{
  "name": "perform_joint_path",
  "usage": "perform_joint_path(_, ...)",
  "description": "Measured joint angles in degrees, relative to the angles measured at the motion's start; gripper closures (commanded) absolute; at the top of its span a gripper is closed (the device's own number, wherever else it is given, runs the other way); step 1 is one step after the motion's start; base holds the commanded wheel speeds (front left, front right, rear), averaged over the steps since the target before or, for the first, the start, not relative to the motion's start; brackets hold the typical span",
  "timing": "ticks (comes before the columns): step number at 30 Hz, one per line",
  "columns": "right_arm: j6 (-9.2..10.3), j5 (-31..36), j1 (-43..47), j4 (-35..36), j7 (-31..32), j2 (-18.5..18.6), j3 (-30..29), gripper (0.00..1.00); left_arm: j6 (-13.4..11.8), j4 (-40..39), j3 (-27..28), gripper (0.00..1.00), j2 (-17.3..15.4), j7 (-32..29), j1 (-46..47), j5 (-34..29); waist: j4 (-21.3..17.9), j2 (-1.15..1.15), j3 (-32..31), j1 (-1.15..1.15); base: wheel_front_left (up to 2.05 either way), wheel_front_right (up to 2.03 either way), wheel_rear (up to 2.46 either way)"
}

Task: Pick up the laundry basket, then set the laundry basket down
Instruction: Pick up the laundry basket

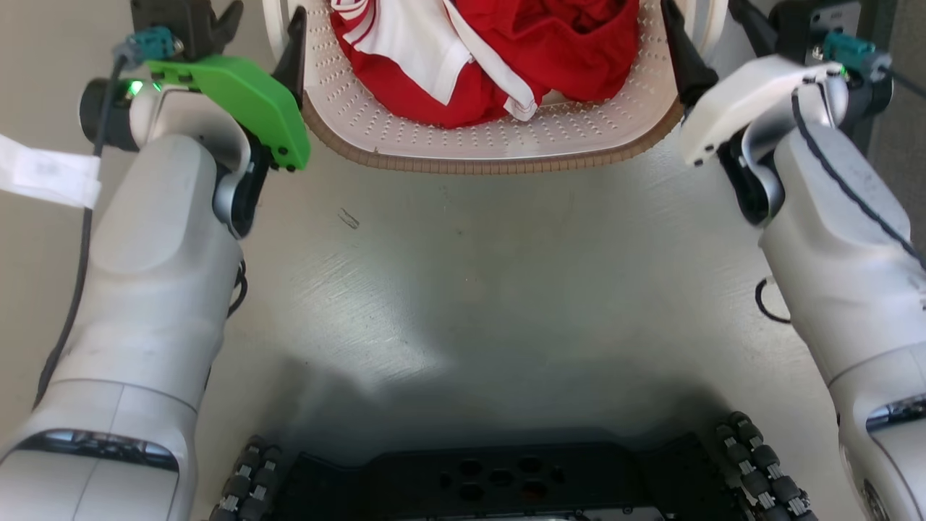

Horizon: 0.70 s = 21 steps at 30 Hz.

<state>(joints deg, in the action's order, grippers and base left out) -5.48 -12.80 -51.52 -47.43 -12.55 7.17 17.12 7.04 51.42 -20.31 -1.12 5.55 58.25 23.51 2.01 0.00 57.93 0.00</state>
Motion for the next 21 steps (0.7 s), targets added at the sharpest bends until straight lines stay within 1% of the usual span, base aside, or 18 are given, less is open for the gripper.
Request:
perform_joint_path(1,-0.01,0.0,-0.5,-0.4,0.0,0.0,0.0,0.0,0.0,0.2,0.0,0.73,0.0,0.1,0.4,0.0,0.0,0.0,0.2,0.0,0.0,0.0,0.0)
perform_joint_path(2,-0.01,0.0,-0.9,-1.0,0.0,-0.1,0.0,0.2,0.0,0.3,-0.1,1.0,0.0,0.2,0.7,0.0,0.0,0.0,0.3,0.0,0.0,0.0,0.0)
perform_joint_path(3,-0.01,0.0,-1.0,-1.3,0.0,-0.1,0.1,1.0,0.0,0.6,-0.2,1.0,0.0,0.6,1.0,0.0,-0.1,0.0,0.4,0.0,0.0,0.0,0.0)
perform_joint_path(4,-0.07,0.0,-1.1,-1.7,0.0,-0.1,0.2,1.0,0.1,0.9,-0.2,1.0,0.3,0.7,1.2,0.1,-0.1,0.0,0.4,0.0,0.0,0.0,0.0)
perform_joint_path(5,-0.6,-0.1,-1.2,-1.8,0.0,-0.4,0.4,1.0,0.4,1.2,-0.3,1.0,0.5,1.3,1.6,0.1,-0.1,0.0,0.5,0.0,0.0,0.0,0.0)
perform_joint_path(6,-0.53,-0.1,-1.4,-2.0,-0.2,-1.0,0.4,1.0,0.5,1.5,-0.3,1.0,0.8,1.6,2.0,0.4,-0.1,0.0,0.6,0.0,0.0,0.0,0.0)
perform_joint_path(18,-0.58,-0.5,-3.5,-6.2,-0.6,-1.8,0.3,1.0,0.5,5.8,-1.0,1.0,1.1,3.6,3.0,1.6,-0.4,0.0,-0.2,0.0,0.0,0.0,0.0)
perform_joint_path(21,-0.9,-0.9,-3.5,-7.7,-0.6,-1.9,0.3,1.0,0.5,7.5,-1.6,1.0,1.5,3.6,3.0,1.6,-0.6,0.0,-1.0,0.0,0.0,0.0,0.0)
